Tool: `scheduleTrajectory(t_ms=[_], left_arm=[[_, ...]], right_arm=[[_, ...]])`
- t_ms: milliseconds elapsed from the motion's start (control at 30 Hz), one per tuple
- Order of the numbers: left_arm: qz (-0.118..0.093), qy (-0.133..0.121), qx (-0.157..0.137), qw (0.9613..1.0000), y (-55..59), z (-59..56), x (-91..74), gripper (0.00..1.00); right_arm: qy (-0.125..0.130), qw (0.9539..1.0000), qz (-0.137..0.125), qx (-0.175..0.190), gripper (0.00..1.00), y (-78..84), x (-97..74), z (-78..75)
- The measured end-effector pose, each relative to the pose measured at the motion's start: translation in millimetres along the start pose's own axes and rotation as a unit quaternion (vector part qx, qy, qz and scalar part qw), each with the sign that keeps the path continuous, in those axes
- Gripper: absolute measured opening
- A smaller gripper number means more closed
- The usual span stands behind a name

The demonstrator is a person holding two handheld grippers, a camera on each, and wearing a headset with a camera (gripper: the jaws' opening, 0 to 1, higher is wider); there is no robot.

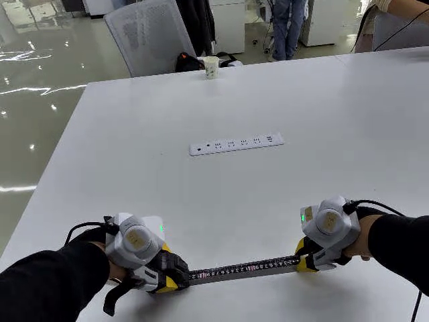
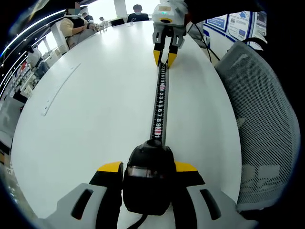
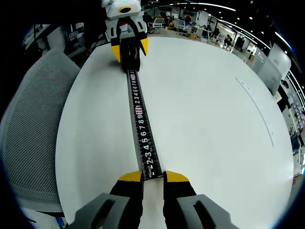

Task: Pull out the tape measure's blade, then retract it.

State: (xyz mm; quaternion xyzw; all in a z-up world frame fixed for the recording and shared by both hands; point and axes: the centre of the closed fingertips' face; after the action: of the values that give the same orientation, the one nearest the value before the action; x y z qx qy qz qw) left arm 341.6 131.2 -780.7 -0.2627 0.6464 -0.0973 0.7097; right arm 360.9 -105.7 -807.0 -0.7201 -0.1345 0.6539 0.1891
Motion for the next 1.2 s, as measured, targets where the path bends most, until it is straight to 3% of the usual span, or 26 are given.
scheduleTrajectory(t_ms=[167,367,667,867,1000,1200], left_arm=[[0.000,-0.002,-0.012,0.9999,-1.3,-0.9,-3.0,0.35],[0.001,-0.002,-0.015,0.9999,-0.3,-1.0,-4.1,0.36],[0.002,-0.009,-0.019,0.9998,2.9,2.7,-12.2,0.41],[0.003,-0.006,-0.029,0.9996,7.1,0.2,-21.3,0.46],[-0.020,0.003,-0.051,0.9985,1.2,-5.2,-26.6,0.54],[-0.031,0.000,-0.059,0.9978,0.6,-10.5,-30.1,0.58]], right_arm=[[-0.002,1.0000,0.001,0.000,0.13,0.6,-0.7,1.2],[-0.006,0.9986,0.023,-0.047,0.14,6.8,-4.0,2.2],[-0.008,0.9984,0.027,-0.050,0.16,14.8,-12.6,3.9],[-0.005,0.9986,0.021,-0.048,0.20,10.4,-18.3,7.3],[0.000,0.9984,0.018,-0.053,0.22,9.1,-21.9,9.3],[0.016,0.9995,0.003,-0.026,0.25,10.0,-28.2,10.4]])
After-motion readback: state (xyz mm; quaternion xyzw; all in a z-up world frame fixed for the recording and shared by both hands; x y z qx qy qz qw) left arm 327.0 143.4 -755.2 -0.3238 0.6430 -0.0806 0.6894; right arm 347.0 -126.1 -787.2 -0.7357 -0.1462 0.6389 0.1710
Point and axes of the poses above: the centre of the closed fingertips' face, and the gripper's own axes: x roughly forward along the fingers, z roughly to its left, y roughly out of its underside, and after that the axes turned 3 degrees about y, right-handed
